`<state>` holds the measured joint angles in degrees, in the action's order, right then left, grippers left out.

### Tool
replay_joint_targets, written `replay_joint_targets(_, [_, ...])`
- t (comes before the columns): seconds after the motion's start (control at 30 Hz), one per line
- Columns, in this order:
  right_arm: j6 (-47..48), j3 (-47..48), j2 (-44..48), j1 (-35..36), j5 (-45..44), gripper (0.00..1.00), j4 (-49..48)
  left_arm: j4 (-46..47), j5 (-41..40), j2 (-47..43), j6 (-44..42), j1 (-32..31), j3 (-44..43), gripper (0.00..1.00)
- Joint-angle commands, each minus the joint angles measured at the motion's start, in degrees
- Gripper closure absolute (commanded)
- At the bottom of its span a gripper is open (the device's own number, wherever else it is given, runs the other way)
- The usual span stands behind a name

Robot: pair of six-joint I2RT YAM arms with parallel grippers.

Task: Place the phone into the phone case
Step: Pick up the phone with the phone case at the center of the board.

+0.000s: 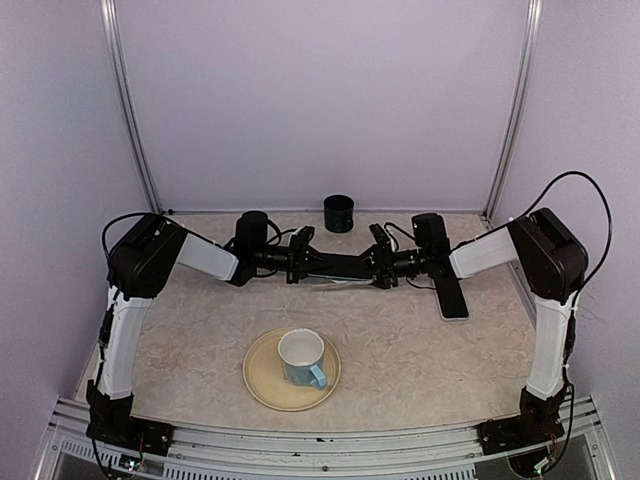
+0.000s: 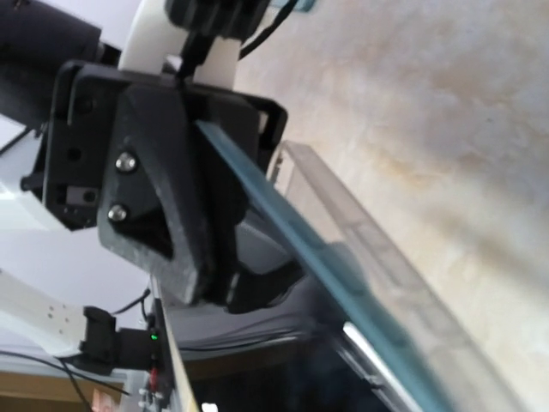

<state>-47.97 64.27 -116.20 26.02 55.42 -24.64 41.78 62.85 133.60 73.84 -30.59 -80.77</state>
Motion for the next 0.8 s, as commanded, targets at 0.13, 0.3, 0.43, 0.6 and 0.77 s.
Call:
replay_joint_targets(0.13, [-3.66, -1.56, 0.14, 0.08, 4.06, 0.55, -7.32, -4.15, 1.13, -3.64, -6.00, -1.18, -1.00, 1.00])
replay_joint_targets(0.3, [-5.11, -1.74, 0.10, 0.08, 4.83, 0.64, -9.06, -12.46, 0.21, -4.19, -12.88, -1.70, -3.05, 1.00])
replay_joint_targets(0.43, [-6.41, -2.13, 0.14, 0.08, 5.61, 0.76, -10.95, -14.63, -0.26, -4.69, -14.66, -2.01, -3.84, 1.00])
replay_joint_targets(0.6, [-7.46, -2.77, 0.27, 0.08, 6.28, 0.85, -12.95, -14.81, -0.43, -5.25, -15.10, -2.02, -3.84, 1.00])
replay_joint_targets(0.77, [-9.23, -3.27, 0.44, 0.08, 7.23, 0.97, -15.76, -14.82, -0.33, -5.71, -15.37, -2.02, -3.83, 0.95])
